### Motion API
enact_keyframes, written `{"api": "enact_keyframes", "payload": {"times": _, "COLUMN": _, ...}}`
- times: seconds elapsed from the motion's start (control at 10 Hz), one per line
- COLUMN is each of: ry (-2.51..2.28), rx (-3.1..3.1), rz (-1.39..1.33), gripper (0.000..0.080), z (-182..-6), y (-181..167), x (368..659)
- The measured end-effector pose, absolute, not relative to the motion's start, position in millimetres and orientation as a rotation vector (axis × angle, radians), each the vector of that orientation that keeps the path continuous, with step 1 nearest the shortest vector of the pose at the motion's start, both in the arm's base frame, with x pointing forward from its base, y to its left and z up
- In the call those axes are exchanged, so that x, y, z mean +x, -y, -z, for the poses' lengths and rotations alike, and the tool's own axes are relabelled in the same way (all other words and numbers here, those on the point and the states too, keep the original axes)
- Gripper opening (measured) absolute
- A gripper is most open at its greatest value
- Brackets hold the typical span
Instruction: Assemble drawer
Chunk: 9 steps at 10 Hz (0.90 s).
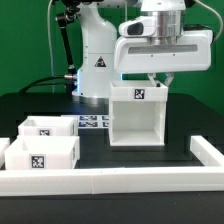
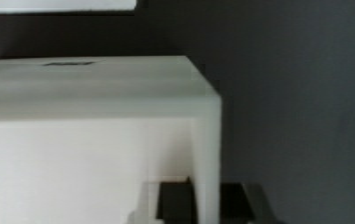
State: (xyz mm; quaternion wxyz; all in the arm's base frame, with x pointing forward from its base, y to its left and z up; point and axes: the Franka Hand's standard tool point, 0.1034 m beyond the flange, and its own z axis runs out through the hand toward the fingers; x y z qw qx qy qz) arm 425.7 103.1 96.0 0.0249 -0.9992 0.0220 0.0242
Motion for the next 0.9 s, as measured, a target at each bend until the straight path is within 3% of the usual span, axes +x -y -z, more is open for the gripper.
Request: {"api": "enact_keyframes", "payload": {"times": 0.9, "ry": -0.184, "rx": -3.045, "rz": 0.089, "gripper": 0.0038, "z": -97.4, "y": -97, "x": 557}}
